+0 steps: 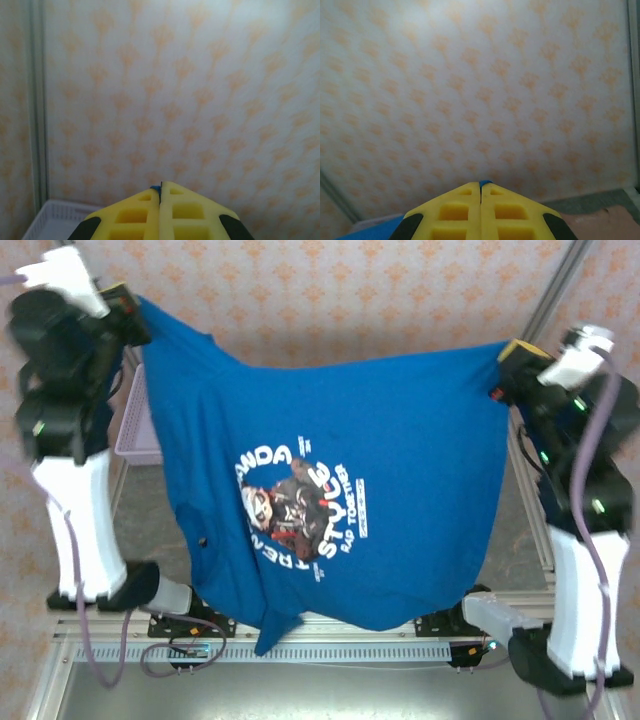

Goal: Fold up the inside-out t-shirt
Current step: Flatten out the T-shirt at the center of the table.

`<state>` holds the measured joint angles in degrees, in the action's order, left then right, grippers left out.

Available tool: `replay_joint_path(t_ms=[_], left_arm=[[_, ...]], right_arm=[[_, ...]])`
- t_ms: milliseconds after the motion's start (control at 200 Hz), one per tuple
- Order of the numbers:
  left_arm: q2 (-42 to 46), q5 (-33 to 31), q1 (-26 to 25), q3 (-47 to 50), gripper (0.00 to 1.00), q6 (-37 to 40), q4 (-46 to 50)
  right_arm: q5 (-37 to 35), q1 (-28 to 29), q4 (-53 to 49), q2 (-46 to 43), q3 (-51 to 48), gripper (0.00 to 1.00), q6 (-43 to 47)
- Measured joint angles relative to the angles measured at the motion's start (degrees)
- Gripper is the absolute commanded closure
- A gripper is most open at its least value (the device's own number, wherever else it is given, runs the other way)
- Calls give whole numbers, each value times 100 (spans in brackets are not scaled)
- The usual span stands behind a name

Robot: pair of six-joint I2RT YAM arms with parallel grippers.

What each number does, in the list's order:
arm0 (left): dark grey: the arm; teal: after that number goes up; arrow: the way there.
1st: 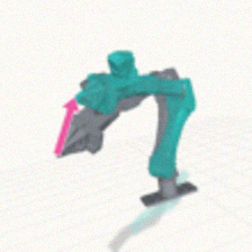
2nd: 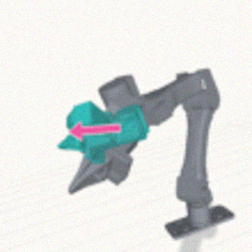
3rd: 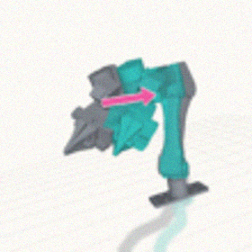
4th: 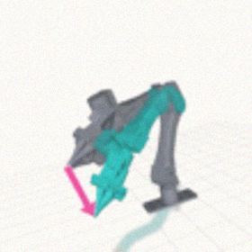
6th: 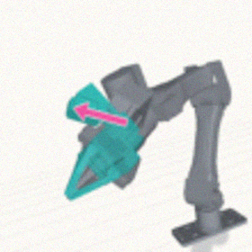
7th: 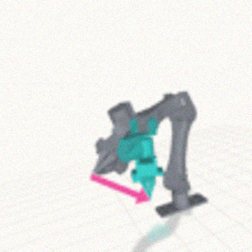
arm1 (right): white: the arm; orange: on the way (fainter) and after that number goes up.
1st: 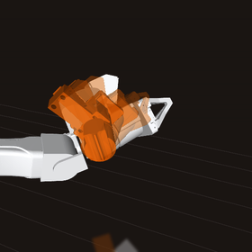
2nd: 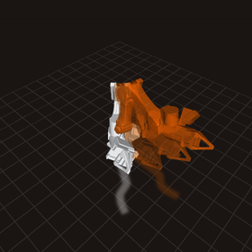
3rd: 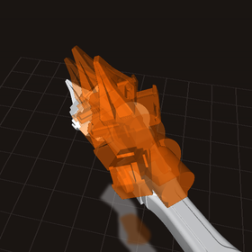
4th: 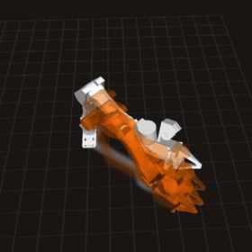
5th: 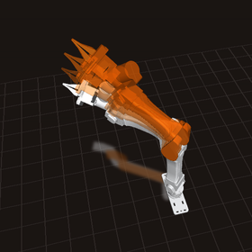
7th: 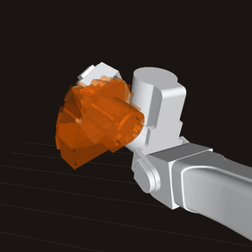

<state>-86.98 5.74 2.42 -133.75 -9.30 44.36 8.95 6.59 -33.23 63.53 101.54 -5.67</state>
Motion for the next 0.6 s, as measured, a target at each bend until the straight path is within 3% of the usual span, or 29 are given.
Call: replay_joint_path(t_ms=[175, 250, 290, 350, 455, 600], left_arm=[[-2087, -28, 0, -817, 100, 48, -44], [-3032, -63, 0, -1349, 97, 83, -87], [-3598, -83, 0, -1792, 87, 85, -72], [-4358, -127, 0, -2479, 62, 92, -15], [-5235, -170, 0, -3064, 36, 59, 37], [-5073, -129, 0, -2330, 26, -162, 153]], right_arm=[[-205, 0, 1119, 1996, -313, 100, 17], [-238, 0, 1429, 3023, -216, 88, -39], [-225, 0, 1458, 3598, -28, 80, -76], [-238, 0, 1410, 4422, 413, 71, -142], [-273, 0, 1047, 5429, 1178, 59, -157], [-328, 26, 470, 5449, 1274, 56, -66]])
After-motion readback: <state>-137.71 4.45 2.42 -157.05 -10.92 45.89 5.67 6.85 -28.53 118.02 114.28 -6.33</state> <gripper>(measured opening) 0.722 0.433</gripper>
